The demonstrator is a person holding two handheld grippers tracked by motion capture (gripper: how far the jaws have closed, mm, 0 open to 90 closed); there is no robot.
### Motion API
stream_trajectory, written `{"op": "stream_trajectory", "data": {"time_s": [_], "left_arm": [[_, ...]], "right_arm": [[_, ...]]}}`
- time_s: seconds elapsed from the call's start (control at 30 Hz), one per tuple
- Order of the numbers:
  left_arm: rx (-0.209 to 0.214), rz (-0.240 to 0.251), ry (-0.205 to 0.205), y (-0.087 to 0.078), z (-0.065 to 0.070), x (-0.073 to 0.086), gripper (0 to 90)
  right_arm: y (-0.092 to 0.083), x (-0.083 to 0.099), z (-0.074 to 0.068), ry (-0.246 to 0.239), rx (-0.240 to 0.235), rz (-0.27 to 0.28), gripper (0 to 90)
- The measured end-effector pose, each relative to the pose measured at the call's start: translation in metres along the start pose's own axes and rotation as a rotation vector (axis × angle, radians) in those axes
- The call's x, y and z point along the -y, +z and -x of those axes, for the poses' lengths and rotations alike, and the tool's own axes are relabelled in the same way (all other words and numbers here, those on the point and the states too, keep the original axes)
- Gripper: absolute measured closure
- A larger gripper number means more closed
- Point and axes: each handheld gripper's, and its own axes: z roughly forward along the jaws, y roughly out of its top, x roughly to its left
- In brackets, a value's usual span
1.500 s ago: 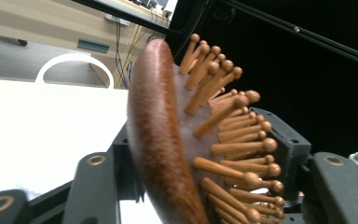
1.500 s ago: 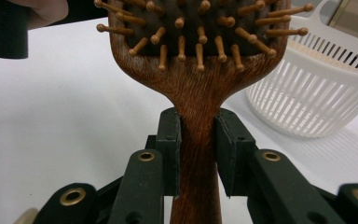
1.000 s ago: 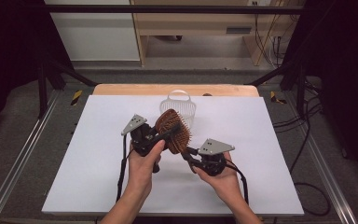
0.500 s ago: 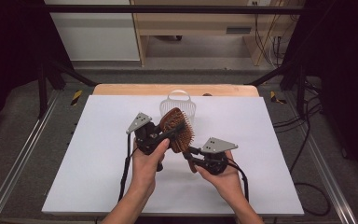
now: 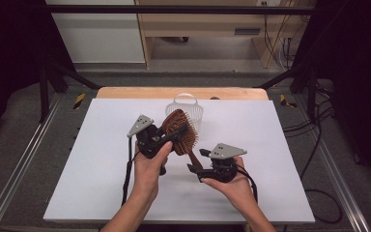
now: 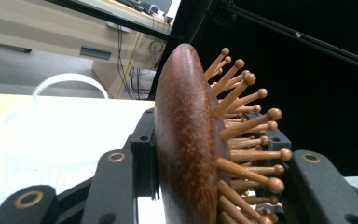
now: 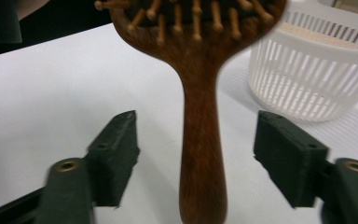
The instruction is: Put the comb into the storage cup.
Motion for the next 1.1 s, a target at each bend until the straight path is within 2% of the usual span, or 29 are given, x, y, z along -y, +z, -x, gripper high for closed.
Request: {"op": "stream_trajectory", "data": {"time_s": [0.1,0.17,0.23,0.27,0.43,0.6,0.67,0.7,0.73,0.77,0.8,0.93,1.0,1.1], "left_arm": [[-0.008,0.009,0.008,-0.003,-0.002,-0.003,53.0],[-0.015,0.017,0.009,-0.006,-0.004,-0.006,52.9],[-0.017,0.023,0.013,-0.008,-0.005,-0.009,52.8],[-0.019,0.029,0.011,-0.009,-0.005,-0.01,52.9],[-0.024,0.041,0.034,-0.013,-0.005,-0.016,52.8],[-0.027,0.057,0.032,-0.015,-0.006,-0.023,52.7],[-0.032,0.068,0.038,-0.016,-0.007,-0.028,52.7],[-0.032,0.068,0.038,-0.016,-0.007,-0.028,52.7],[-0.035,0.072,0.042,-0.016,-0.006,-0.03,52.7],[-0.035,0.072,0.042,-0.016,-0.006,-0.03,52.7],[-0.035,0.074,0.044,-0.016,-0.006,-0.032,52.6],[-0.034,0.086,0.054,-0.016,-0.005,-0.036,52.6],[-0.038,0.089,0.082,-0.016,-0.003,-0.04,52.6],[-0.038,0.093,0.092,-0.016,-0.002,-0.042,52.6]], "right_arm": [[-0.005,0.001,0.001,0.005,0.015,0.017,22.3],[-0.014,0.001,0.003,0.014,0.031,0.052,18.6],[-0.017,0.001,0.004,0.015,0.038,0.061,17.7],[-0.021,0.002,0.008,0.012,0.039,0.075,14.4],[-0.027,0.004,0.015,0.028,0.053,0.096,11.6],[-0.041,0.011,0.022,0.042,0.108,0.119,11.8],[-0.045,0.015,0.024,0.02,0.164,0.146,12.5],[-0.045,0.015,0.024,0.02,0.164,0.146,12.5],[-0.048,0.018,0.027,0.005,0.206,0.153,13.0],[-0.048,0.018,0.027,0.005,0.206,0.153,13.0],[-0.05,0.023,0.03,-0.006,0.241,0.163,12.3],[-0.053,0.028,0.033,-0.018,0.276,0.158,10.5],[-0.057,0.03,0.036,-0.008,0.295,0.159,8.7],[-0.063,0.032,0.038,0.01,0.306,0.166,6.1]]}}
